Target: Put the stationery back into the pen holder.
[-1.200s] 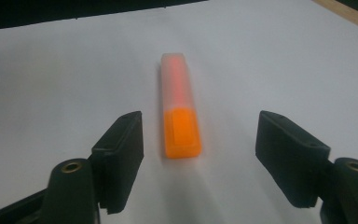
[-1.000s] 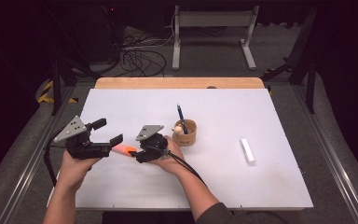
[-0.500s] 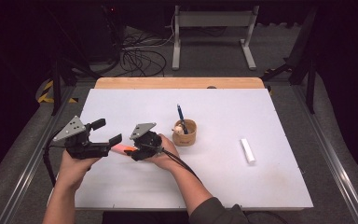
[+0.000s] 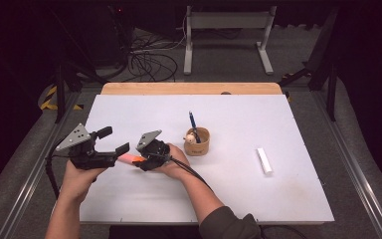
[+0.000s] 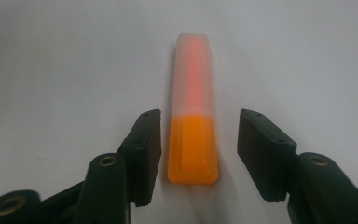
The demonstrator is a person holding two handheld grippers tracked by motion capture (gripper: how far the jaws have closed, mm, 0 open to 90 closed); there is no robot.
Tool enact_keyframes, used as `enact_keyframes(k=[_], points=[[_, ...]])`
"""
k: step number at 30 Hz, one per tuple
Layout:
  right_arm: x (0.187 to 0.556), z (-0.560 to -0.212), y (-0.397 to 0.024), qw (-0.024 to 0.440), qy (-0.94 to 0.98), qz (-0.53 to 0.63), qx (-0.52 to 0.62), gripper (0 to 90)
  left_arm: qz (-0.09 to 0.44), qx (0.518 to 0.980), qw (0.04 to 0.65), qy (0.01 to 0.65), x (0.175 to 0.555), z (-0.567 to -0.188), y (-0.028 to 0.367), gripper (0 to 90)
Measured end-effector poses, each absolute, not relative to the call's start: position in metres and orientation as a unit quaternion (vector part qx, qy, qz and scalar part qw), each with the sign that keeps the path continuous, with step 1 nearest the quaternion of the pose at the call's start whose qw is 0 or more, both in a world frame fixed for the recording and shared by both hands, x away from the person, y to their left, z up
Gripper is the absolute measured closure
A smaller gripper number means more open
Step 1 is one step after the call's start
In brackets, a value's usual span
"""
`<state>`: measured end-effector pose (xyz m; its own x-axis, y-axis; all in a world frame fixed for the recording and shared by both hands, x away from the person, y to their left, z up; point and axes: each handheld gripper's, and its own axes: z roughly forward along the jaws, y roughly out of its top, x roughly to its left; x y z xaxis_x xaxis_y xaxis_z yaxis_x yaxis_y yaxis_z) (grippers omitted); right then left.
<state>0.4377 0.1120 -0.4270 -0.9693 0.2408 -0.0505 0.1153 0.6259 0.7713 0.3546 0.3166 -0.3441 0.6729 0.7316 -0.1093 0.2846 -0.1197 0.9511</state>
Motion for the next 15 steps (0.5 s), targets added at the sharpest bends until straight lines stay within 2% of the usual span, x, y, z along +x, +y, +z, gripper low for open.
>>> enact_keyframes(k=[15], points=[[0.4417, -0.4363, 0.1156, 0.062, 0.908, 0.404, 0.091, 55.1, 0.198, 0.723, 0.561, 0.35, 0.3551, -0.3447, 0.3165, 8.5]])
